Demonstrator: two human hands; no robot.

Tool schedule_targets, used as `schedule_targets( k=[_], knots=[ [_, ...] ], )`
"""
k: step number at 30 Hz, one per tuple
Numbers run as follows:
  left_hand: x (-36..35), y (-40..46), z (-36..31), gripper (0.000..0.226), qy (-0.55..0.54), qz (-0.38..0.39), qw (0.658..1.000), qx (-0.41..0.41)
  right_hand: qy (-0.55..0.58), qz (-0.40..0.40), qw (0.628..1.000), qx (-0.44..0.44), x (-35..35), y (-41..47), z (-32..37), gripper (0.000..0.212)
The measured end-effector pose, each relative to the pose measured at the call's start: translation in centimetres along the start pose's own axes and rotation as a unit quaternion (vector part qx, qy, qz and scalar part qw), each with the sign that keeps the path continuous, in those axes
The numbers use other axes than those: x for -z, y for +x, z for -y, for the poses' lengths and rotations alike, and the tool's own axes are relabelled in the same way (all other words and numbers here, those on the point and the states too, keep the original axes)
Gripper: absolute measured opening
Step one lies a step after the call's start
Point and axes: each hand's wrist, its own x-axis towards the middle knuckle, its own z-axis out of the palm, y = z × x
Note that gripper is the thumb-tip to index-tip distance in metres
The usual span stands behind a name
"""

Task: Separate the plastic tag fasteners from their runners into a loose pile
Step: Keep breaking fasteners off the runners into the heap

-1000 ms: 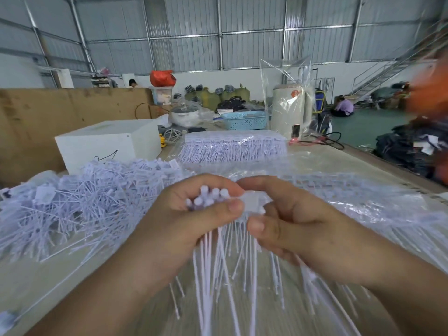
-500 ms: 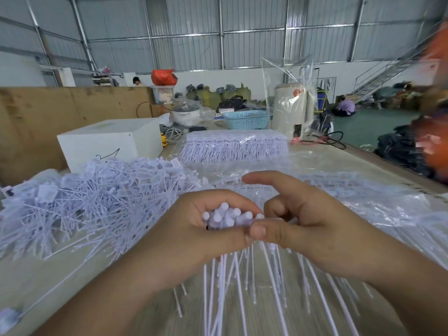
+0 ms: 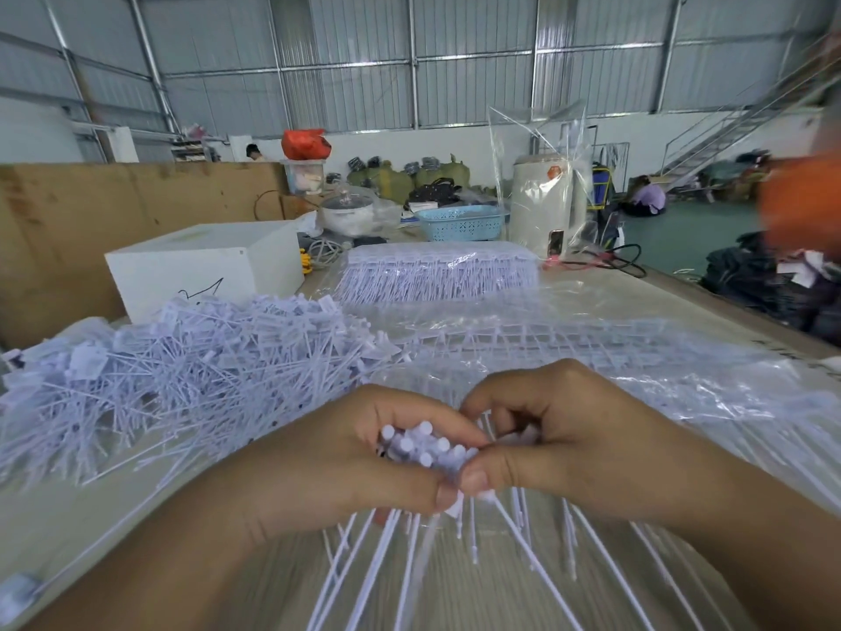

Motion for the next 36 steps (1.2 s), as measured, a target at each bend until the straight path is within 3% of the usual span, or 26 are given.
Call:
schedule_targets(
  k=[3,7,14,20,26,32,34,36],
  knots=[
    [-0.5,0.2,0.2,0.054,0.001,0.0,1.0,-0.018,-0.037,-0.059,0.998,-0.004,0.1,0.1,-0.3,0.047],
    [-1.5,0.5,0.2,0.038,-0.01,-0.067,0.997,-0.034,-0.011,-0.059,0.998,0.016,-0.2,0.1,-0.2,0.05],
    [-1.7,0.9,0.6,0.021,-0.03,-0.098,0.993,-0.064,0.024,-0.038,0.999,0.007,-0.4,0.2,0.0,0.05],
    [-1.2,0.9,0.7,0.015,-0.104,-0.118,0.985,-0.07,-0.023,-0.024,0.999,-0.027,0.2,0.0,-0.6,0.049],
    [-2.0,1.3,0.6,0.017,-0.07,-0.194,0.976,-0.07,-0.054,-0.048,0.997,-0.001,0.0,0.2,-0.4,0.054],
    [-1.5,1.1,0.3,0.006,-0.06,-0.243,0.965,-0.082,0.037,-0.003,0.998,-0.043,1.1,0.0,-0.6,0.043],
    [-1.3,1.2,0.3,0.005,-0.05,-0.281,0.955,-0.085,0.022,-0.016,0.998,-0.057,1.3,0.1,-0.6,0.039],
    [-1.6,1.4,0.3,0.018,-0.059,-0.316,0.942,-0.094,0.014,-0.056,0.996,-0.061,1.1,0.2,-0.6,0.035]
  ],
)
